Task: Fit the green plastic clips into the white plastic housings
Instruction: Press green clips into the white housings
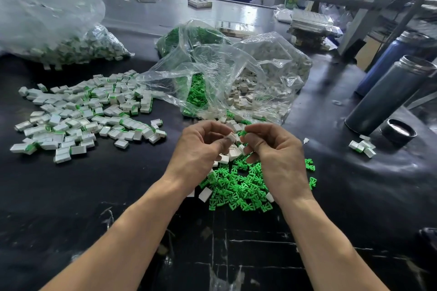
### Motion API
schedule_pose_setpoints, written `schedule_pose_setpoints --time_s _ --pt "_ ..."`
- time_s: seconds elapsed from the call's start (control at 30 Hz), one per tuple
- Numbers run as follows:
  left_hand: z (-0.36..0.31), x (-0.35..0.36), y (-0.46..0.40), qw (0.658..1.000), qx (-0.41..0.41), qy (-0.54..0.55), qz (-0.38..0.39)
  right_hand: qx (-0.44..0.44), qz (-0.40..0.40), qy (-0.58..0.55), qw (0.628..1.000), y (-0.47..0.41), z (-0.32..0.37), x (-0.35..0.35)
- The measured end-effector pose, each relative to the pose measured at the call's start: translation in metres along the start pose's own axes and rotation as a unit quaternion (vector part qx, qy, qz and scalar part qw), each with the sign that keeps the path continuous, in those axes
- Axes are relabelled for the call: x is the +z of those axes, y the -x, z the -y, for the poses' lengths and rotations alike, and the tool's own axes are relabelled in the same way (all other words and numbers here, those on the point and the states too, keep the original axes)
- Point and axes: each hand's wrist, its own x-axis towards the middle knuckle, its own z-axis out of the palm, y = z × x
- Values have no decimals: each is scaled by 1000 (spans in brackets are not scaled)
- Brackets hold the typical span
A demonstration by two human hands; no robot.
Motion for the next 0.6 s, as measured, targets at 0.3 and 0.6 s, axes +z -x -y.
schedule_pose_setpoints --time_s 0.3,0.6 --pt "-4 1 4 1000 2 -14 12 -8 15 38 999 6 3 0" --pt "-6 0 7 999 11 -28 10 -40 22 137 990 6 -1 -1"
